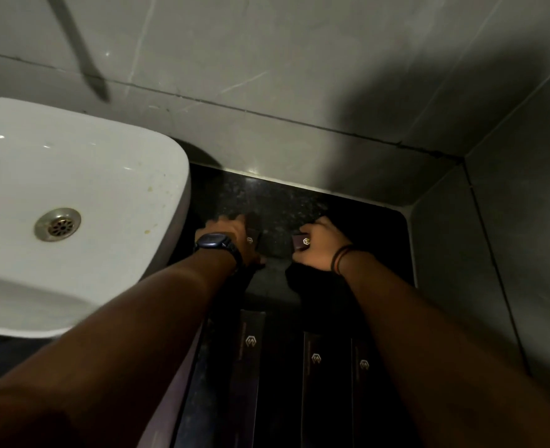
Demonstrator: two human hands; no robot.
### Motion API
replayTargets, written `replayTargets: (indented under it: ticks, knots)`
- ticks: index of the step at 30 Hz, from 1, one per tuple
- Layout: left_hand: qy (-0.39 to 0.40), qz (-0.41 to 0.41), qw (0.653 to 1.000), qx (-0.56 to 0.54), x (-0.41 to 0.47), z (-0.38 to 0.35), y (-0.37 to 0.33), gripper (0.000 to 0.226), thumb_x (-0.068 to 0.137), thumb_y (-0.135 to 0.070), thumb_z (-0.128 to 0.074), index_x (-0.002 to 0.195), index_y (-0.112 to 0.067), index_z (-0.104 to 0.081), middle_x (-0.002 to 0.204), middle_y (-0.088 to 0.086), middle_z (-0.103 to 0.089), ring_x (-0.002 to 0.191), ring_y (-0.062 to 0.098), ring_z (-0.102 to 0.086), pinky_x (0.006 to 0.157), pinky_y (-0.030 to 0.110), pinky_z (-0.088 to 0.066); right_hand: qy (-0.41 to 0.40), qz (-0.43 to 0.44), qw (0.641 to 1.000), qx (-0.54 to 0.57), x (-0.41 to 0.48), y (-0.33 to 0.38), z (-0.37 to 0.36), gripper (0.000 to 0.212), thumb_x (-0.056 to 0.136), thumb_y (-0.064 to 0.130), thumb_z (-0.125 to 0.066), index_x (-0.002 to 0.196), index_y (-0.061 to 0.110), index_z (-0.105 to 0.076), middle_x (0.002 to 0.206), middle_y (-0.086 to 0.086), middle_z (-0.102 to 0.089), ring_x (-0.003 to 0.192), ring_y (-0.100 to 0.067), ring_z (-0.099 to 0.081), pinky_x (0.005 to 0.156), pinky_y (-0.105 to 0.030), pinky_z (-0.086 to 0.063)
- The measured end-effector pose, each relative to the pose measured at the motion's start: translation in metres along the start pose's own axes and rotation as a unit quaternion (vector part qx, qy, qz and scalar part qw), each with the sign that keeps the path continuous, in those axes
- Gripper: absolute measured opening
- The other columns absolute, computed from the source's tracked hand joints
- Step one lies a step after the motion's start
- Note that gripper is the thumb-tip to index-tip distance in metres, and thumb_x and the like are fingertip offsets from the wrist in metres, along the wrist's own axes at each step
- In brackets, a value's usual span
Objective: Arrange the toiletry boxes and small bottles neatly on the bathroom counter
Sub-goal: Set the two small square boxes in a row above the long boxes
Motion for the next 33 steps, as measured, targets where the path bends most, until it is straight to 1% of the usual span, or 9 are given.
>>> replayTargets:
  ticks: [3,7,10,13,18,24,27,30,33]
  knots:
    - [0.017,-0.036,0.998,0.045,-0.006,-0.001,-0.002,0.114,0.046,-0.059,-0.081,0.141,-0.034,-0.022,0.142,0.010,-0.031,0.128,0.040,-0.031,0.098,0.054,-0.038,0.028,0.034,0.999,-0.022,-0.012,0.015,-0.012,0.071,0.059,0.043,-0.075,0.125,0.025,-0.055,0.125,-0.009,-0.043,0.114,-0.030,-0.053,0.101,-0.034,-0.046]
    - [0.009,-0.065,0.998,0.002,-0.012,0.000,-0.007,0.067,0.068,-0.055,-0.067,0.126,-0.026,-0.047,0.133,0.010,-0.050,0.117,0.035,-0.051,0.094,0.046,-0.047,0.018,0.066,0.997,-0.029,-0.023,0.028,-0.022,0.049,0.068,0.027,-0.072,0.114,0.019,-0.059,0.122,-0.012,-0.046,0.112,-0.032,-0.054,0.099,-0.036,-0.047]
    - [0.011,0.013,1.000,-0.006,-0.020,-0.004,0.002,0.091,0.050,-0.067,-0.073,0.126,-0.024,-0.046,0.131,0.011,-0.052,0.115,0.033,-0.051,0.092,0.044,-0.047,0.008,0.075,0.997,-0.021,-0.028,0.034,-0.028,0.044,0.069,0.025,-0.074,0.110,0.017,-0.061,0.123,-0.011,-0.044,0.109,-0.032,-0.057,0.097,-0.035,-0.048]
    - [0.035,-0.039,0.996,0.070,-0.024,-0.007,-0.005,0.112,0.044,-0.061,-0.081,0.137,-0.026,-0.030,0.142,0.009,-0.035,0.128,0.036,-0.033,0.099,0.052,-0.037,0.001,0.077,0.997,-0.019,-0.030,0.036,-0.030,0.045,0.068,0.027,-0.075,0.110,0.018,-0.060,0.125,-0.009,-0.044,0.110,-0.031,-0.056,0.097,-0.035,-0.049]
    - [0.006,-0.110,0.991,0.075,-0.021,-0.001,-0.008,0.059,0.075,-0.041,-0.066,0.127,-0.025,-0.045,0.138,0.007,-0.044,0.125,0.033,-0.039,0.098,0.047,-0.037,-0.015,0.066,0.998,-0.014,-0.032,0.034,-0.031,0.047,0.066,0.029,-0.075,0.109,0.018,-0.060,0.124,-0.009,-0.044,0.107,-0.034,-0.058,0.095,-0.035,-0.050]
    - [0.000,-0.109,0.989,0.101,-0.021,-0.001,-0.002,0.045,0.081,-0.033,-0.061,0.123,-0.023,-0.049,0.134,0.007,-0.048,0.122,0.033,-0.042,0.097,0.046,-0.038,-0.023,0.056,0.998,-0.003,-0.029,0.039,-0.037,0.055,0.064,0.033,-0.076,0.115,0.021,-0.057,0.125,-0.010,-0.042,0.109,-0.035,-0.055,0.097,-0.035,-0.049]
    - [0.001,-0.105,0.989,0.101,-0.023,-0.001,-0.002,0.051,0.080,-0.029,-0.063,0.127,-0.021,-0.046,0.136,0.010,-0.045,0.123,0.034,-0.040,0.097,0.047,-0.038,-0.030,0.046,0.998,-0.007,-0.029,0.041,-0.040,0.063,0.063,0.038,-0.075,0.120,0.024,-0.053,0.125,-0.010,-0.041,0.112,-0.037,-0.050,0.099,-0.039,-0.048]
    - [-0.002,-0.092,0.992,0.088,-0.030,-0.001,0.001,0.080,0.070,-0.031,-0.074,0.137,-0.021,-0.033,0.140,0.012,-0.037,0.126,0.035,-0.036,0.099,0.048,-0.038,-0.069,0.034,0.997,-0.015,-0.039,0.042,-0.034,0.076,0.060,0.049,-0.072,0.127,0.028,-0.045,0.125,-0.010,-0.044,0.113,-0.037,-0.046,0.098,-0.042,-0.047]
    - [-0.056,-0.074,0.995,0.025,-0.047,0.004,0.008,0.087,0.066,-0.039,-0.075,0.139,-0.022,-0.030,0.138,0.012,-0.038,0.124,0.035,-0.038,0.099,0.047,-0.039,-0.130,0.021,0.991,0.023,-0.057,0.045,-0.022,0.070,0.062,0.052,-0.068,0.124,0.025,-0.048,0.122,-0.010,-0.048,0.111,-0.035,-0.049,0.093,-0.039,-0.048]
Point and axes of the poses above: each hand's wrist, its own x-axis towards the middle knuckle, its own z-axis out of the back of the hand, y = z × x, the point moved 9 cm from there along x, towards the middle knuckle
